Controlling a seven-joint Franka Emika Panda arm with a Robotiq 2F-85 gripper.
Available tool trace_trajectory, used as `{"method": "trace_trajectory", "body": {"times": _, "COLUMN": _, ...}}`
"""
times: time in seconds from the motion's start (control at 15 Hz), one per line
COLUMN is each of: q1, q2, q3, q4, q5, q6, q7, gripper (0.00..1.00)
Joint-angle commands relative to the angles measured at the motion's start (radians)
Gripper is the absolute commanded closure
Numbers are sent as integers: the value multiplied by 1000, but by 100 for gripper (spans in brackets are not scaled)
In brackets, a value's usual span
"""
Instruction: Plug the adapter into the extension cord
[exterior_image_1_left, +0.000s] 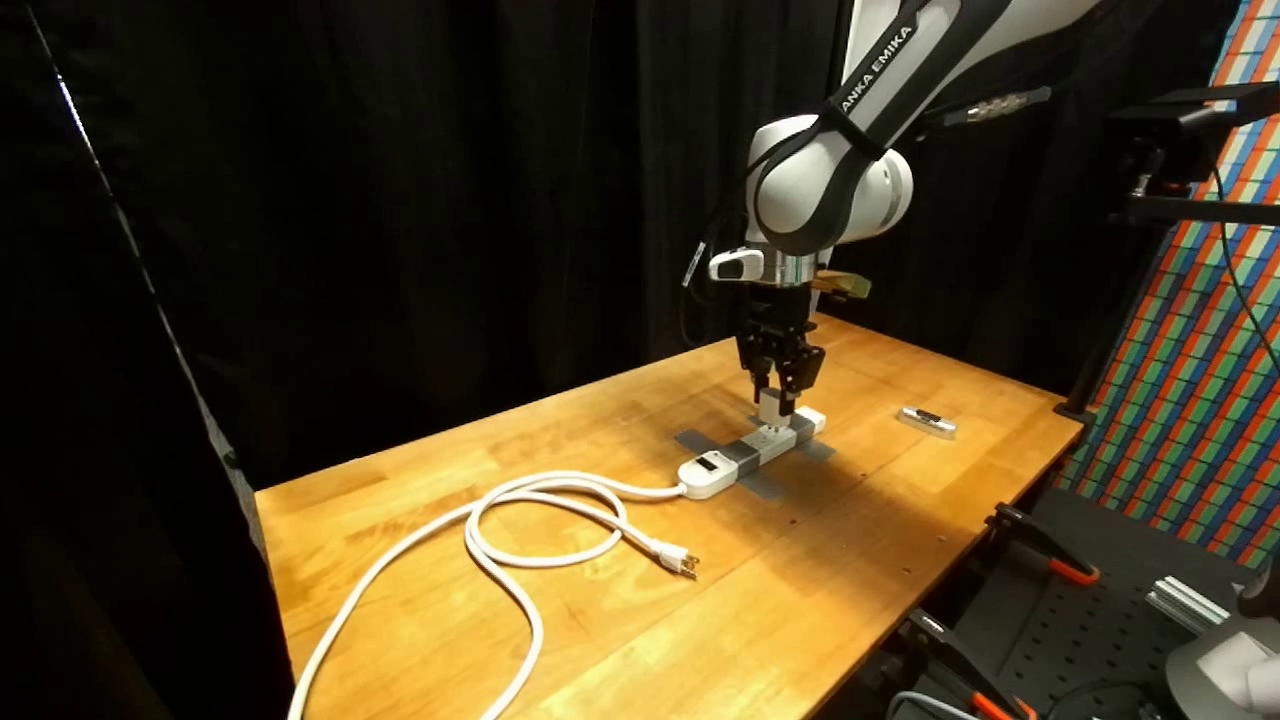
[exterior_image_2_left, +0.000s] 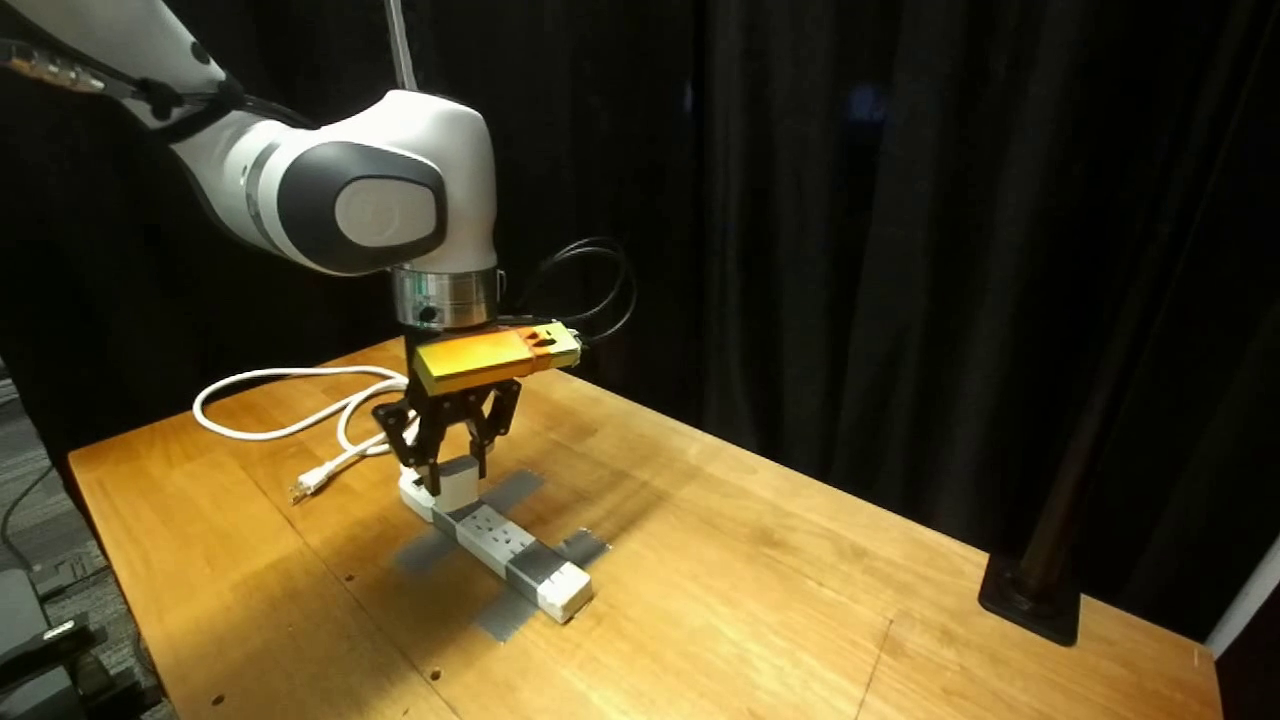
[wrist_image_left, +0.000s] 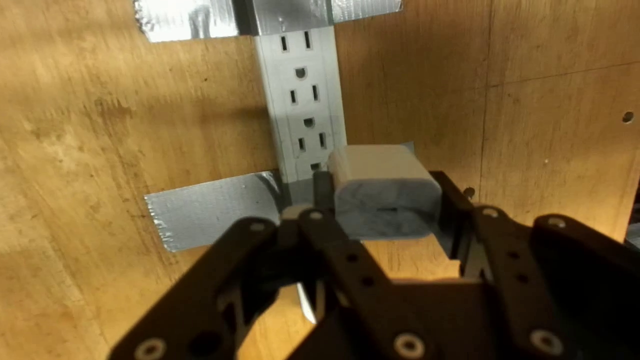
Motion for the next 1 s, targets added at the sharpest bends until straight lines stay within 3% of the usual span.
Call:
{"method": "trace_trajectory", "body": {"times": 0.0, "q1": -6, "q2": 31, "q3": 3, "q4": 23, "q5": 15, "q6": 12, "q7": -75, "gripper": 77}}
{"method": "trace_trajectory", "body": {"times": 0.93, "q1": -21, "q2": 142, "q3": 9, "q4": 157, "q5": 15, "q6": 11, "q7": -203, "gripper": 77}}
